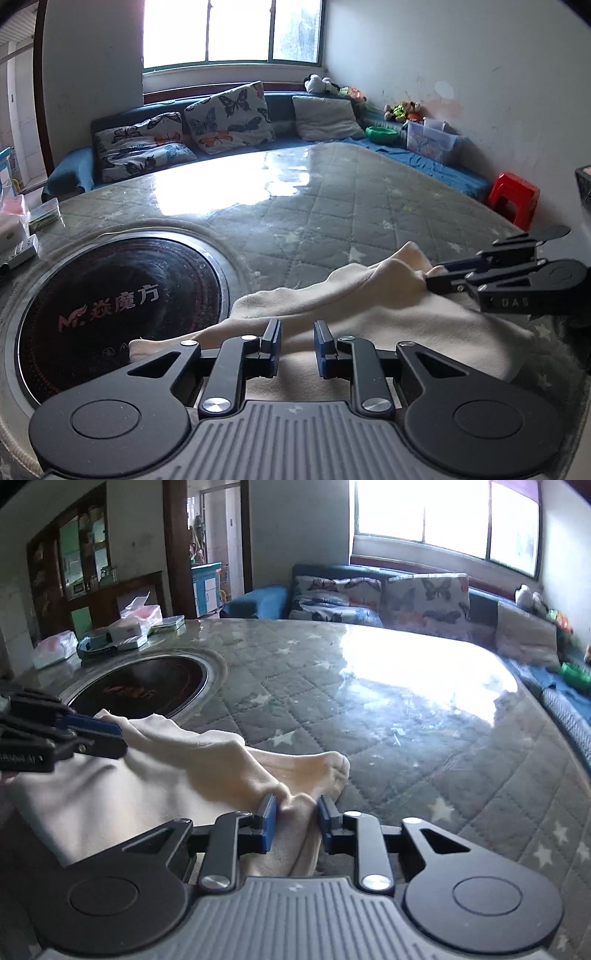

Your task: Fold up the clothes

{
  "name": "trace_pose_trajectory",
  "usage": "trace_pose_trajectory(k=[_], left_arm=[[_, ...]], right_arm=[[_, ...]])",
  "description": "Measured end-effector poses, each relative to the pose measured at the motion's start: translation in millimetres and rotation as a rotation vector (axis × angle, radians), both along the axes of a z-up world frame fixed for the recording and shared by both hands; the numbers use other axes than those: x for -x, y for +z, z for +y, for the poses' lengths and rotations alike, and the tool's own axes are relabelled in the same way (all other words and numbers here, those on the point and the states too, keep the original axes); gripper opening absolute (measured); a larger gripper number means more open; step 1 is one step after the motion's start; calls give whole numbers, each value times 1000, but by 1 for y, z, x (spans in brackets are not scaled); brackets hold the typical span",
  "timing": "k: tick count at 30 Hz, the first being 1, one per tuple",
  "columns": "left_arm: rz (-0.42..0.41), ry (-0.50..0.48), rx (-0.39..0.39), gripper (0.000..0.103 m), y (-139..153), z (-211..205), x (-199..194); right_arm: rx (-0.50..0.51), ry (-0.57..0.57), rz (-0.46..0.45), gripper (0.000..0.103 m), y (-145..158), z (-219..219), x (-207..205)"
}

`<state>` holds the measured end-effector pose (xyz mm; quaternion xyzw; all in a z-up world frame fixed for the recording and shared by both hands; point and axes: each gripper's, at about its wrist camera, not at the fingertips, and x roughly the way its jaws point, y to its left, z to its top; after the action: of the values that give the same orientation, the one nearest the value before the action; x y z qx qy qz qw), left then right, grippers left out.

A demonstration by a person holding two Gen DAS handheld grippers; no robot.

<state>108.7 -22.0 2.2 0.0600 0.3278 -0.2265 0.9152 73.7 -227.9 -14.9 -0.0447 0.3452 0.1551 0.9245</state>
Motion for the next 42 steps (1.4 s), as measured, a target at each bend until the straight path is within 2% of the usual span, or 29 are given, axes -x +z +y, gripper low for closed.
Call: trace_pose_trajectory(k=[1, 2, 3, 6, 8, 11, 13, 15, 18, 26, 30, 33, 35, 38, 42], left_arm=[[5, 7, -6, 22, -2, 0, -2], [10, 15, -12, 22, -4, 0, -3], [14, 24, -18, 22, -5, 1, -5], [7, 42, -28, 23, -8, 2, -7], [4, 60, -34, 23, -8, 2, -8], [9, 68, -22, 22, -6, 3, -8], [4, 64, -21, 22, -5, 2, -7], [3, 63, -18, 22, -4, 0, -8], [6, 70, -9, 22, -4, -2, -10], [4, 85, -7, 23, -1, 2, -11], [-18, 70, 18, 23, 7, 1, -2], [-17, 48, 17, 23, 7, -5, 3], [-15, 44, 11, 23, 5, -7, 7], [-7, 36, 24, 23, 6, -6, 13], [-12, -16, 33, 23, 5, -18, 21]], right_arm=[[13, -3, -6, 20, 0, 1, 0], [35, -3, -17, 10, 0, 4, 0], [63, -5, -32, 7, 0, 7, 1], [165, 14, -77, 7, -2, 19, 5], [192, 21, -78, 8, -5, 22, 4], [130, -21, -70, 11, 6, 15, 0], [83, -17, -101, 11, 18, 14, 3], [40, 27, -106, 11, 27, 17, 4], [-34, 108, -46, 11, 27, 28, -6], [97, 150, -61, 13, 6, 63, -22], [54, 158, -89, 14, 21, 61, -13], [27, 177, -59, 15, 23, 62, -17], [27, 167, -35, 15, 19, 63, -25], [-29, 124, -48, 15, 29, 54, -32], [-75, 128, 87, 15, 26, 42, -57]])
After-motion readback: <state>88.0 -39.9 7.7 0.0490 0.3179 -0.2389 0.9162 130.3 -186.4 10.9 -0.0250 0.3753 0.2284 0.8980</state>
